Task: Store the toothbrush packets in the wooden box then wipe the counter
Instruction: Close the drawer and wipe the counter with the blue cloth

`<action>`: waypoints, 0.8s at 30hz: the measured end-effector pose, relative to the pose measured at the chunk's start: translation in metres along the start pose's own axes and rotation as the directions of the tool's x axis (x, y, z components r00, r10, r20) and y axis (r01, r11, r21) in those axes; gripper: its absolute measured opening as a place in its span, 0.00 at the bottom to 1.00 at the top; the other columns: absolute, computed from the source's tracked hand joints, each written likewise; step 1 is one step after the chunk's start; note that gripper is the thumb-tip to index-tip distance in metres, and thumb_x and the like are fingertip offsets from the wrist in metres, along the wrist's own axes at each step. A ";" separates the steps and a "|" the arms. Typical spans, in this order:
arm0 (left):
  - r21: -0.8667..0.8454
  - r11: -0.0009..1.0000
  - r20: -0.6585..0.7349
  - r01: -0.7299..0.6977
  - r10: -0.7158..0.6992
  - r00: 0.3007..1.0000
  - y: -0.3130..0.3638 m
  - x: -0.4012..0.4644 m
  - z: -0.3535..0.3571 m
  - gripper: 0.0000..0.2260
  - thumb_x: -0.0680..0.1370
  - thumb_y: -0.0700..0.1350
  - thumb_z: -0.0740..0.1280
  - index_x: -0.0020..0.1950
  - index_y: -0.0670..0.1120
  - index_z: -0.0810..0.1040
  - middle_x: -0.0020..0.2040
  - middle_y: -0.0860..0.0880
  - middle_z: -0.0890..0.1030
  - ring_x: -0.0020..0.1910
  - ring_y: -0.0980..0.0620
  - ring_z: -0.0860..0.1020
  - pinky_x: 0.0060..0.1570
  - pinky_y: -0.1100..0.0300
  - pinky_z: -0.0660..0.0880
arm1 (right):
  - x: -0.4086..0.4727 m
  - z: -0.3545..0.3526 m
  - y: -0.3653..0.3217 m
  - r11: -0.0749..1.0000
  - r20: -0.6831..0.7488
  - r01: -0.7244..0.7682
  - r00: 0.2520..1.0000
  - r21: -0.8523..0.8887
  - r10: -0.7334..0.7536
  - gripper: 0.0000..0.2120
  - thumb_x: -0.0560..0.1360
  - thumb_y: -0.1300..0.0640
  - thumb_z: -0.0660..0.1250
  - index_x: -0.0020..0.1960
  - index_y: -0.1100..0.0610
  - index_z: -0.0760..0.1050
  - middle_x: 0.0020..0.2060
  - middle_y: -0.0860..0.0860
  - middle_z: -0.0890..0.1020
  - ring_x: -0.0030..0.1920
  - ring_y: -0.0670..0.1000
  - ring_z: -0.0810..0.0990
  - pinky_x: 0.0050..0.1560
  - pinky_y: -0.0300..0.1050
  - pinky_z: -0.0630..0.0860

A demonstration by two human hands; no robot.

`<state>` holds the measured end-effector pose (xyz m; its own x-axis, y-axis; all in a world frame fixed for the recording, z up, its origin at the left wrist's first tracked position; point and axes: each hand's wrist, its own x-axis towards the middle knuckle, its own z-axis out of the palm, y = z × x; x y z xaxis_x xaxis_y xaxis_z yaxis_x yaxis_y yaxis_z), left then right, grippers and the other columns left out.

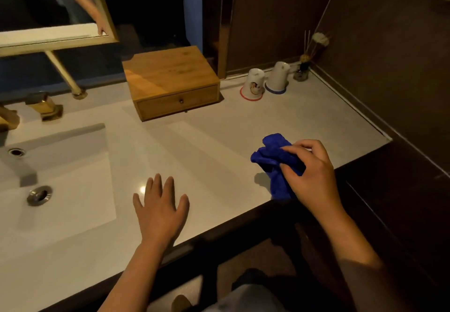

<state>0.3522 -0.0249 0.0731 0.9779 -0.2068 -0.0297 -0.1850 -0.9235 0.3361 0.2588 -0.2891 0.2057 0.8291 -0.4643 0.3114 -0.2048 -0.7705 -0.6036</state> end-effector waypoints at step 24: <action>0.127 0.982 -0.018 0.138 -0.136 0.990 0.026 -0.001 0.016 0.32 0.73 0.64 0.49 0.75 0.52 0.57 0.78 0.50 0.54 0.77 0.51 0.50 0.73 0.43 0.45 | 0.146 -0.031 0.209 0.797 0.492 0.601 0.679 0.052 -0.544 0.16 0.66 0.68 0.71 0.54 0.63 0.78 0.53 0.61 0.77 0.48 0.59 0.79 0.46 0.52 0.79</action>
<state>0.3449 -0.0534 0.0668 0.9956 -0.0730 -0.0580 -0.0596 -0.9766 0.2068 0.3208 -0.5314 0.1475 0.9307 0.3191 0.1787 0.3624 -0.8707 -0.3324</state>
